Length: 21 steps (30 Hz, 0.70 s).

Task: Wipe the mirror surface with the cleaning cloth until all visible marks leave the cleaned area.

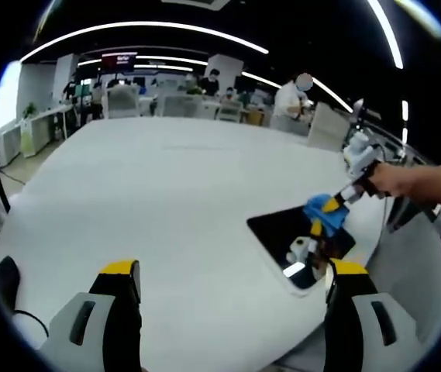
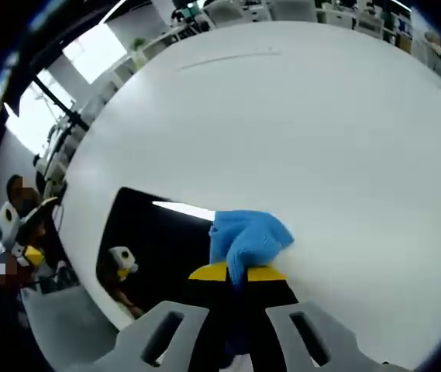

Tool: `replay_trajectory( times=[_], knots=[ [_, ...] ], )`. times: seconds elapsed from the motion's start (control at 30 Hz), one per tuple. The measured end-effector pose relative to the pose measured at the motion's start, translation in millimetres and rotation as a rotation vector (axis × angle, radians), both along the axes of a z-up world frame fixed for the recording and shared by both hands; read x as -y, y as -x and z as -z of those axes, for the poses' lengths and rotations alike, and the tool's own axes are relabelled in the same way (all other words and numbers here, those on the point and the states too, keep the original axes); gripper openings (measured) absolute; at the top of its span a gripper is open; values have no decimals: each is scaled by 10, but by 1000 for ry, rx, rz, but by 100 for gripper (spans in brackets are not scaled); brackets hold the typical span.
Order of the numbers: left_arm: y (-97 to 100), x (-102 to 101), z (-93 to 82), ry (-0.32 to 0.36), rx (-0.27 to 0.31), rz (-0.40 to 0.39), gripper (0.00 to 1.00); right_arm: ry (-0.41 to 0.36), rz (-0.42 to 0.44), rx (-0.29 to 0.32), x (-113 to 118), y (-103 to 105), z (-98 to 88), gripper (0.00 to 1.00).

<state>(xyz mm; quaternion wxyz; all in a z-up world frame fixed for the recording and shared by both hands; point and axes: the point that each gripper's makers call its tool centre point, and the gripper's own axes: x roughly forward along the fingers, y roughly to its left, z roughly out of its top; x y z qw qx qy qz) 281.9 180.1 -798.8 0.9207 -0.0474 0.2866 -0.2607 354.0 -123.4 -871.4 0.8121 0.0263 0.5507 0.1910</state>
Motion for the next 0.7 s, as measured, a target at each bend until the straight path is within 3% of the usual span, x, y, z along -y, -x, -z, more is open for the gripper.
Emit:
replay_trajectory(
  times=[0.5,0.7],
  knots=[
    [14,-31,-1,0,-2,-16,100,23,5,57,-2,-286,4,0],
    [5,-27,2,3,-1,-19,100,22,7,69,-9,-295,-11,0]
  ],
)
